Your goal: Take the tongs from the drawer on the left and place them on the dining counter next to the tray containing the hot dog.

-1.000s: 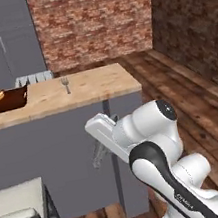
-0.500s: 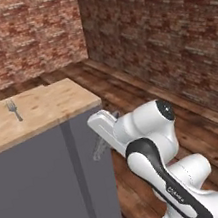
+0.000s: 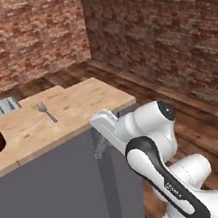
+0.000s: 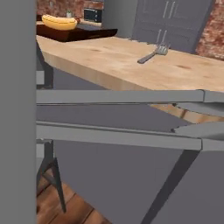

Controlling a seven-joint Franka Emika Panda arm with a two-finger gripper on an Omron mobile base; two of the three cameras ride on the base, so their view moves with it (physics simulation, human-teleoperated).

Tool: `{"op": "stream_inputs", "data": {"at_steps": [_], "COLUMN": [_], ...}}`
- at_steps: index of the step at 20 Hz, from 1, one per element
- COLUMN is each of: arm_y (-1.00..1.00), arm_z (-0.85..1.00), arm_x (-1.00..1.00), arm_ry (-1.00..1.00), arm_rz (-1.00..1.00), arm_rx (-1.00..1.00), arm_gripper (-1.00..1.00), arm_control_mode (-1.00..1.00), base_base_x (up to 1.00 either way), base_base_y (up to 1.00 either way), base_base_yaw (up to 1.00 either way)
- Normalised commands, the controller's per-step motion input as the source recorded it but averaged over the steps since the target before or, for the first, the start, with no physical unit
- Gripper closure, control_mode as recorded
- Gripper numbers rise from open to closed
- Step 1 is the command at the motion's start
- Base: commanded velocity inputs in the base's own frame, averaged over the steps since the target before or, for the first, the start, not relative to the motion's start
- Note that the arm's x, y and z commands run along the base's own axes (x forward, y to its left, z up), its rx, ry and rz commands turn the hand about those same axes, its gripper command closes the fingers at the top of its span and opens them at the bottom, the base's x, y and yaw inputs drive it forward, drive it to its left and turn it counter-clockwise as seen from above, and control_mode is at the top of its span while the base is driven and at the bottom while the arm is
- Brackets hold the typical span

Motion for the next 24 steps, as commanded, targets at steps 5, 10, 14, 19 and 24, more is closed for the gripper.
{"op": "stream_inputs", "data": {"at_steps": [5, 10, 14, 19, 24], "arm_y": [0.00, 0.00, 0.00, 0.00, 0.00], "arm_z": [0.00, 0.00, 0.00, 0.00, 0.32], "arm_x": [0.00, 0.00, 0.00, 0.00, -0.11], "arm_ry": [0.00, 0.00, 0.00, 0.00, 0.00], "arm_rz": [0.00, 0.00, 0.00, 0.00, -0.01], "arm_rx": [0.00, 0.00, 0.00, 0.00, -0.01], "arm_gripper": [1.00, 1.00, 1.00, 1.00, 1.00], "arm_control_mode": [1.00, 1.00, 1.00, 1.00, -1.00], "base_base_x": [-0.38, -0.05, 0.39, 0.57, 0.03], "base_base_y": [0.50, 0.10, 0.33, 0.36, 0.11], "base_base_yaw": [-0.01, -0.05, -0.07, -0.04, -0.02]}}
